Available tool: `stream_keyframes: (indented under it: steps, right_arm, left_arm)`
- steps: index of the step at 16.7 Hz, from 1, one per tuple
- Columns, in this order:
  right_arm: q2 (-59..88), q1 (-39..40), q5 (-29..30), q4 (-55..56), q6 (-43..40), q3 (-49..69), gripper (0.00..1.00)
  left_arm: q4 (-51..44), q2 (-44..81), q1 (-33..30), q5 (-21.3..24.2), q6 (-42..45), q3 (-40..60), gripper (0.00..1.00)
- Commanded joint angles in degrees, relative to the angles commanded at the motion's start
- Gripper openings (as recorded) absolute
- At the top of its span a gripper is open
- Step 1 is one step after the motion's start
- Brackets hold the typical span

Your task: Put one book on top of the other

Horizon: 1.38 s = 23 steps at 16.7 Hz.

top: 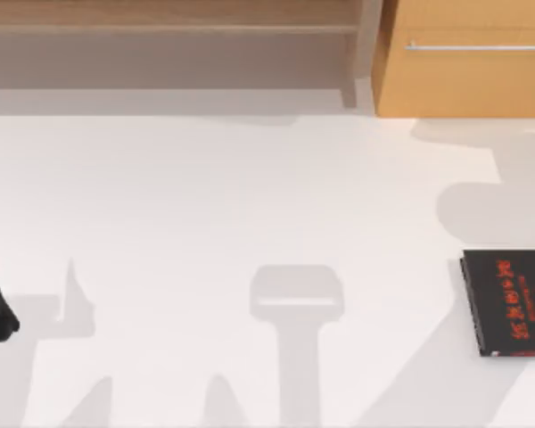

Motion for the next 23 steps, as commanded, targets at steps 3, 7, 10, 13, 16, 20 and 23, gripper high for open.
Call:
stream_keyframes:
  steps: [3, 7, 10, 13, 16, 20, 23]
  right_arm:
    - [0.27, 0.31, 0.00, 0.04, 0.08, 0.22, 0.00]
    - [-4.73, 0.14, 3.44, -1.72, 5.91, -2.04, 0.00]
    - [-12.96, 0.13, 8.77, -4.52, 16.35, -6.31, 0.00]
    - [-23.37, 1.45, 15.21, -8.00, 31.69, -12.82, 0.00]
    - [-34.70, 4.95, 21.80, -11.84, 49.44, -22.52, 0.00]
    - [-49.83, 12.66, 29.62, -16.65, 69.00, -38.30, 0.00]
    - [-60.33, 20.31, 34.19, -19.60, 80.62, -52.45, 0.00]
  left_arm:
    - [0.00, 0.00, 0.00, 0.00, 0.00, 0.00, 1.00]
    - [0.00, 0.00, 0.00, 0.00, 0.00, 0.00, 1.00]
    - [0.00, 0.00, 0.00, 0.00, 0.00, 0.00, 1.00]
    - [0.00, 0.00, 0.00, 0.00, 0.00, 0.00, 1.00]
    - [0.00, 0.00, 0.00, 0.00, 0.00, 0.00, 1.00]
    - [0.00, 0.00, 0.00, 0.00, 0.00, 0.00, 1.00]
    - [0.00, 0.00, 0.00, 0.00, 0.00, 0.00, 1.00]
